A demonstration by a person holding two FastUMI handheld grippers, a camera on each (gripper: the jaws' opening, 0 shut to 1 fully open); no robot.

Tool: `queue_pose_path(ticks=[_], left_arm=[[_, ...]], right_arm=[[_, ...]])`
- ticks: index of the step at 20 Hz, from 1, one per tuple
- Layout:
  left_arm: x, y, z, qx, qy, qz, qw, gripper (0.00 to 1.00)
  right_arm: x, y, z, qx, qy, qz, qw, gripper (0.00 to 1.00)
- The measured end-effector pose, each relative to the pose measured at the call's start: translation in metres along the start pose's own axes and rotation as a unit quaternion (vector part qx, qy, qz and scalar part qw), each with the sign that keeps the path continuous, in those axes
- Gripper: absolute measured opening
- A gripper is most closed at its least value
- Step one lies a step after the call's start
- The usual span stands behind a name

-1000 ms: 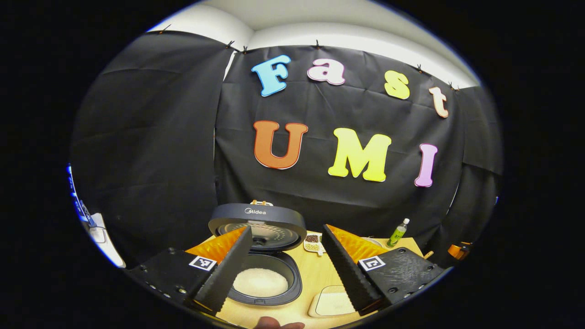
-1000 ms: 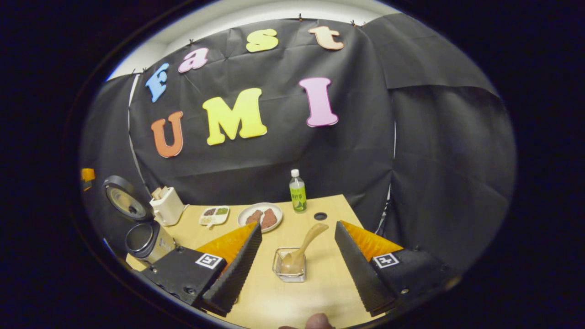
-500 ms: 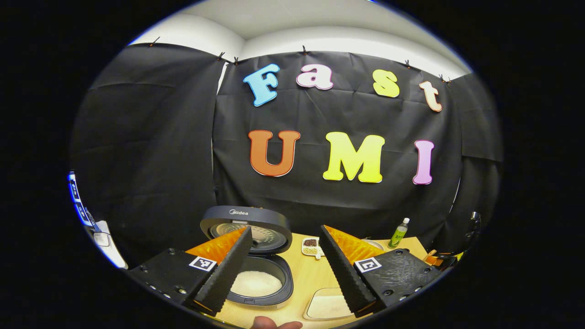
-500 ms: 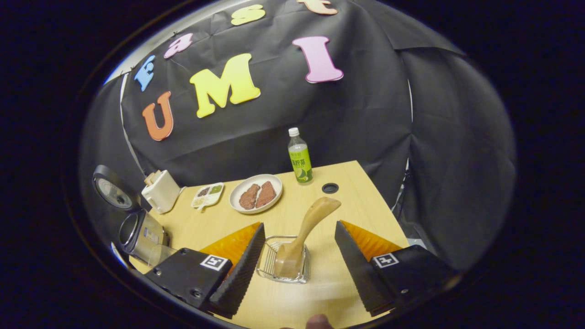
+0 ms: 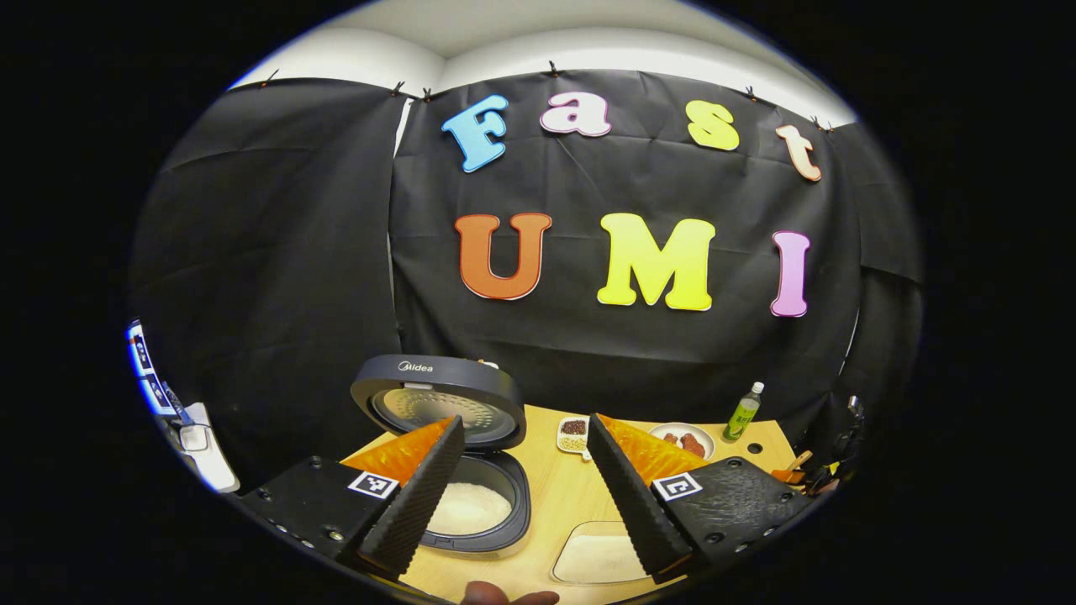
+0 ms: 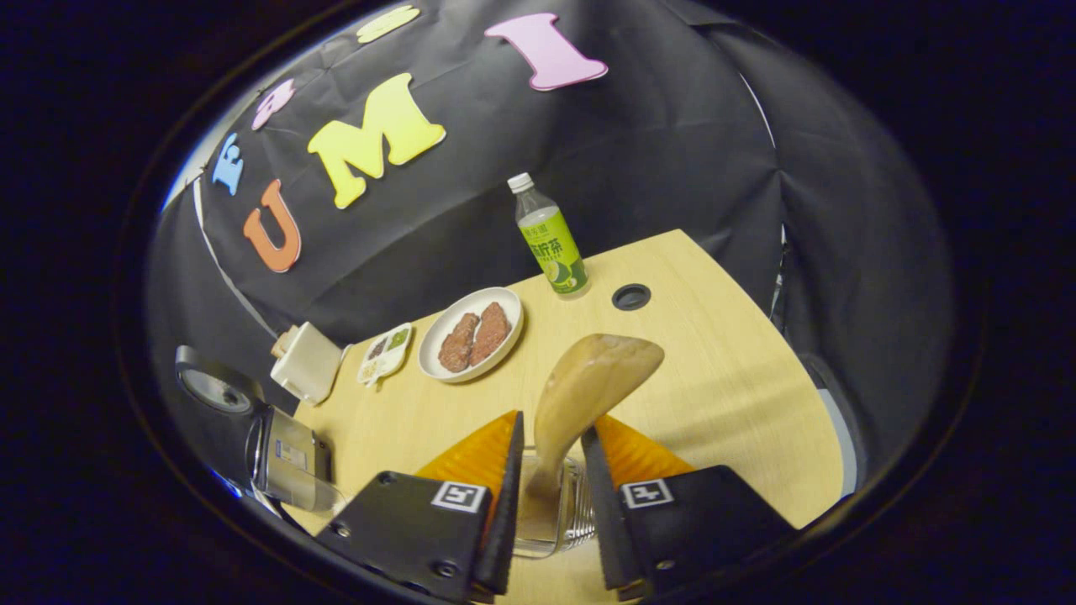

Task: Close the left gripper, press the button to open the rice cooker; take a wooden spoon from the chopstick holder with the right hand, scoop a spoonful of rice and pour it into the rice cooker, then put the wooden spoon back into the chopstick holder.

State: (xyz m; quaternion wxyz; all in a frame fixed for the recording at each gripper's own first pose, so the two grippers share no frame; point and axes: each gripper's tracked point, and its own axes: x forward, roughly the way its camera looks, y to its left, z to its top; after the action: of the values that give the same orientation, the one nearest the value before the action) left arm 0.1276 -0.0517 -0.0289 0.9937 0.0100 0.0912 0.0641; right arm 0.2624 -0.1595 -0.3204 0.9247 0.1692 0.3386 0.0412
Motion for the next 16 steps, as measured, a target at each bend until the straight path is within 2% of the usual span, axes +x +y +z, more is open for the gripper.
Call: queue_pose_path(ticks=[1,3,4,5,9,11,13,16], left_arm=[[0.000,0.004,0.001,-0.002,-0.001,0.003,1.000,0.95],[-0.002,0.012,0.000,-0.011,-0.003,0.005,1.000,0.95],[-0.003,0.015,0.000,-0.016,-0.003,0.004,1.000,0.95],[-0.005,0.019,0.000,-0.018,-0.004,0.003,1.000,0.95],[-0.017,0.032,-0.004,-0.009,-0.014,-0.025,1.000,0.95],[-0.024,0.041,-0.007,0.004,-0.021,-0.041,0.999,0.95],[-0.032,0.056,-0.009,0.017,-0.034,-0.055,0.998,0.95],[-0.043,0.084,-0.020,0.049,-0.042,-0.067,0.996,0.95]], right_arm=[[-0.002,0.000,-0.001,0.001,0.000,-0.004,1.000,0.18],[-0.009,0.006,-0.004,0.004,0.005,-0.003,1.000,0.28],[-0.011,0.006,-0.004,0.003,0.006,-0.009,1.000,0.19],[-0.015,0.006,-0.004,0.000,0.003,-0.017,1.000,0.16],[-0.041,0.022,0.016,-0.021,-0.038,-0.047,0.998,0.09],[-0.060,0.035,0.031,-0.039,-0.070,-0.072,0.994,0.09],[-0.080,0.059,0.036,-0.053,-0.087,-0.091,0.991,0.09],[-0.110,0.125,0.024,-0.063,-0.098,-0.071,0.991,0.08]])
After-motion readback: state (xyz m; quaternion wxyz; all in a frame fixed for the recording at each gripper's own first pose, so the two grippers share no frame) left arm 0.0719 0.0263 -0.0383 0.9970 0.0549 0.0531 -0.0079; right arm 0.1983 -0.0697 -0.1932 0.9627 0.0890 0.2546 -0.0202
